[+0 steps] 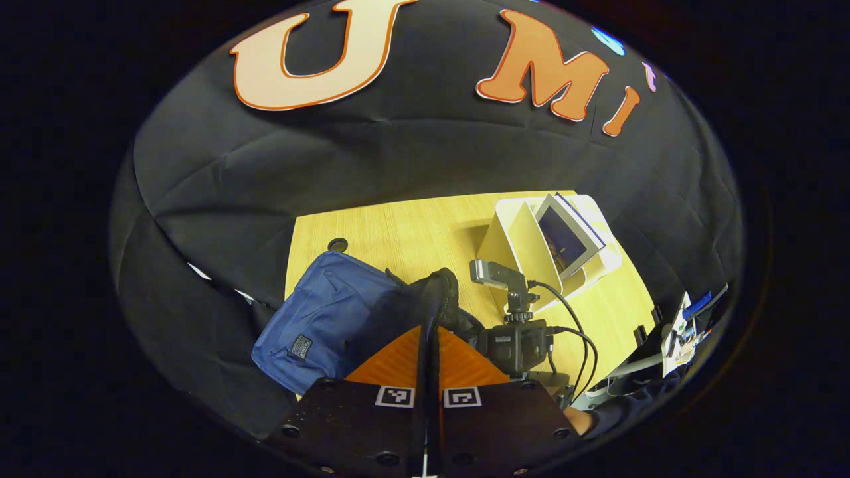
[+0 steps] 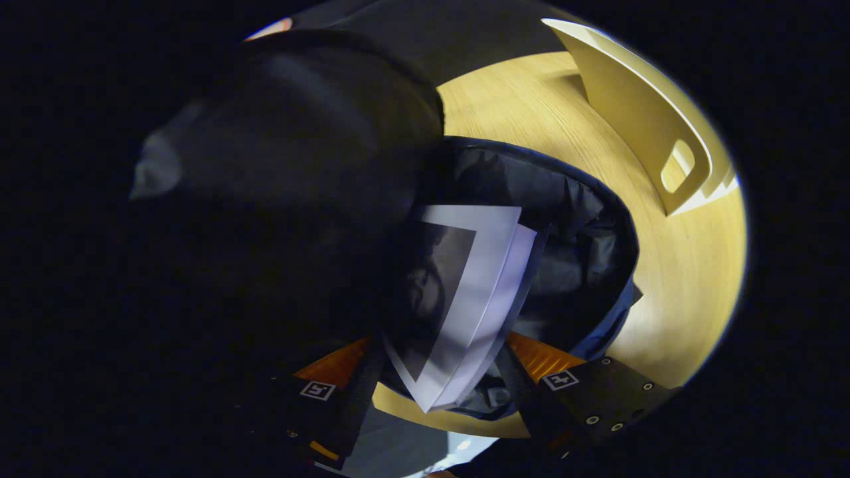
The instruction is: Open the schoolbag, grab two books from the bookshelf and put them into the schoolbag.
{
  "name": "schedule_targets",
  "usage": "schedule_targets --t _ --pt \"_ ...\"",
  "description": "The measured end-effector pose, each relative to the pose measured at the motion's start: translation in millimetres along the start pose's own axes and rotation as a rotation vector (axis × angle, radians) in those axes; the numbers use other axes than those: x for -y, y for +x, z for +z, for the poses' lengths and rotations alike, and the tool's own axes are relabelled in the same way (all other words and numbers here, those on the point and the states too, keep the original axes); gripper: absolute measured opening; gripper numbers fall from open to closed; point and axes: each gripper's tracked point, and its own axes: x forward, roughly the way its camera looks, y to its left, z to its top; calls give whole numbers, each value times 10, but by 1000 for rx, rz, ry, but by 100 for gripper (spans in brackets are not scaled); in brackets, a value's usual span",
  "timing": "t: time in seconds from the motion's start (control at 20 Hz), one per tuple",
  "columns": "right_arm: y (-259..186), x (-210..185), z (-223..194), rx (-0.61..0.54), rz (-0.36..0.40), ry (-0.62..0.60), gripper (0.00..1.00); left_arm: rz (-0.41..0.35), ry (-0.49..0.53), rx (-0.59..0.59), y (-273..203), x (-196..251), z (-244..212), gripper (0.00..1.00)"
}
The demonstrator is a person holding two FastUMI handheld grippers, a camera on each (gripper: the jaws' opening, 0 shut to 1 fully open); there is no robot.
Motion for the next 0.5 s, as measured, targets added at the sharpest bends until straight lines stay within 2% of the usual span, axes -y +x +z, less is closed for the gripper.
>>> schedule_targets --t 0.1,0.2,0.25,0.35,0.5 --pt "-163 5 17 -11 7 -39 97 3 -12 3 6 17 -14 2" --pt "-346 -106 130 19 89 -5 97 8 -23 4 8 21 -31 2" --pt "-425 -105 210 37 103 -1 97 8 -24 5 18 31 -33 2" --pt "-583 46 419 112 85 -29 97 10 -27 6 9 52 -64 2" --pt "-892 318 800 252 11 -71 97 11 -42 6 17 93 -98 2"
